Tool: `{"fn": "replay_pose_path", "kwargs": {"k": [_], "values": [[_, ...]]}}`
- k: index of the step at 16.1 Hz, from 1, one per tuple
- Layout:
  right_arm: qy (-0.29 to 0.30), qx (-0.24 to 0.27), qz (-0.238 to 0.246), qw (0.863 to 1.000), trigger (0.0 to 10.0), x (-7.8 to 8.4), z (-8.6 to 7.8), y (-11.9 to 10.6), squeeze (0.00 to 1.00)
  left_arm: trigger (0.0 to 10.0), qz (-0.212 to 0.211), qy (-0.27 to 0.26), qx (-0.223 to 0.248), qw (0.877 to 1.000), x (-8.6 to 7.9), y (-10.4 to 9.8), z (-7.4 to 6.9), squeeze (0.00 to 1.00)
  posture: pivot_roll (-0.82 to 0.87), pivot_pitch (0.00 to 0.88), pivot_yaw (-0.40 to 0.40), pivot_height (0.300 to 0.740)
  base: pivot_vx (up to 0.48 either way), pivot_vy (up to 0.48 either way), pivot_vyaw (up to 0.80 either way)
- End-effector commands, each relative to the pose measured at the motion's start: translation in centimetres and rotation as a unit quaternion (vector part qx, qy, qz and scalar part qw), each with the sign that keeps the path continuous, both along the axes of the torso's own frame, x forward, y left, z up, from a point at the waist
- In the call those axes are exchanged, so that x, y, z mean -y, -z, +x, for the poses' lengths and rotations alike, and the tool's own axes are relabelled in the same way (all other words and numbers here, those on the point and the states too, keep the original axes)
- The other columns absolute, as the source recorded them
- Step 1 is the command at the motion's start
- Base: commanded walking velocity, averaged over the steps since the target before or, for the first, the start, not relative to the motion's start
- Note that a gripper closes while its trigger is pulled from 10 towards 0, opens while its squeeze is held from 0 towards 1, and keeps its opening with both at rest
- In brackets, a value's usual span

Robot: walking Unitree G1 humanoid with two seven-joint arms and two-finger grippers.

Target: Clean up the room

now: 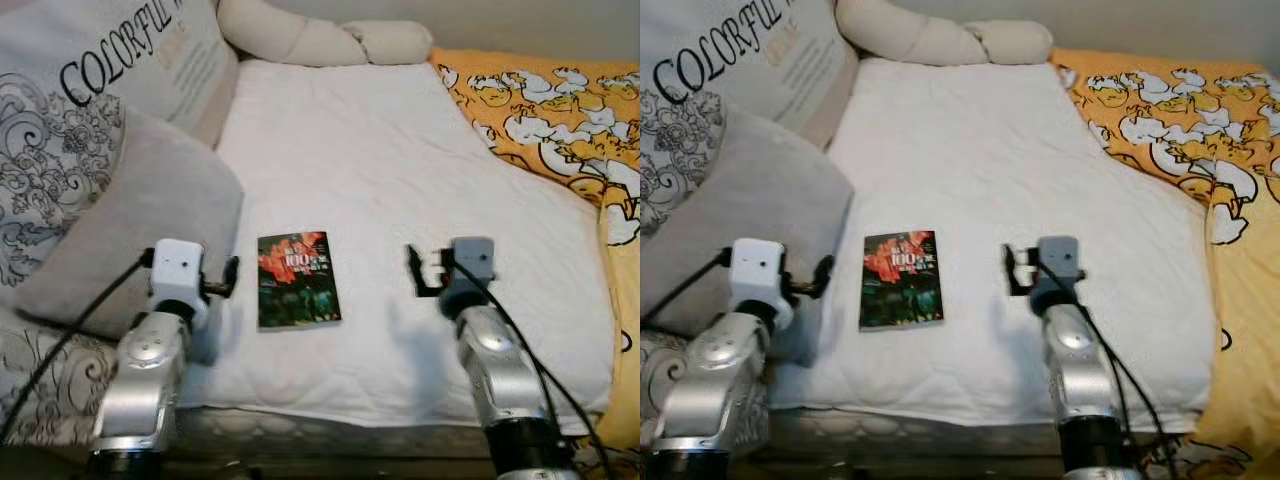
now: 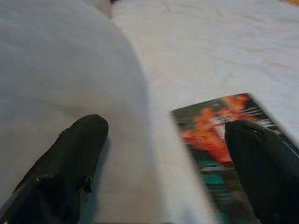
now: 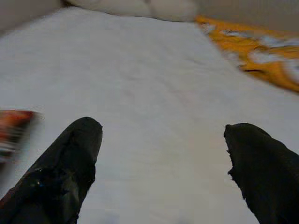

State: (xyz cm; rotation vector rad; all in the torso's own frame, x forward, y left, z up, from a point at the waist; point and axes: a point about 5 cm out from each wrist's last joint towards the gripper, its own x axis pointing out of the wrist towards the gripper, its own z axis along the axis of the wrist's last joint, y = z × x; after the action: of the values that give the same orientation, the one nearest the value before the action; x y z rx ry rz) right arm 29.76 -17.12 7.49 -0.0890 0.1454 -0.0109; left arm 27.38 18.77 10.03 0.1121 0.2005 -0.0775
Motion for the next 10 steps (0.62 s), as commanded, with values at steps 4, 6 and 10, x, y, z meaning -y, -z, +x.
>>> {"fn": "replay_pose_path", "kwargs": {"k": [4, 6, 10], "values": [[0.017, 0.015, 0.005, 1.0, 10.0, 0.6, 0.3, -0.3, 1.0, 10.0, 0.013, 0.002, -0.002, 1.0, -0.1, 0.1, 0.2, 0.0, 0.0, 0.0, -0.015, 0.74, 0.0, -0.335, 0.0], [0.024, 0.005, 0.036, 0.999, 10.0, 0.7, 0.4, 0.0, 1.0, 10.0, 0.028, 0.011, -0.012, 0.999, 0.2, 0.5, 0.0, 0.0, 0.02, 0.0, -0.033, 0.74, 0.0, -0.339, 0.0], [0.001, -0.005, 0.035, 0.999, 10.0, -0.3, 0.2, 0.3, 1.0, 10.0, 0.026, 0.008, -0.009, 1.0, 0.2, 0.4, 0.2, 0.0, 0.02, 0.0, -0.027, 0.74, 0.0, -0.338, 0.0]]}}
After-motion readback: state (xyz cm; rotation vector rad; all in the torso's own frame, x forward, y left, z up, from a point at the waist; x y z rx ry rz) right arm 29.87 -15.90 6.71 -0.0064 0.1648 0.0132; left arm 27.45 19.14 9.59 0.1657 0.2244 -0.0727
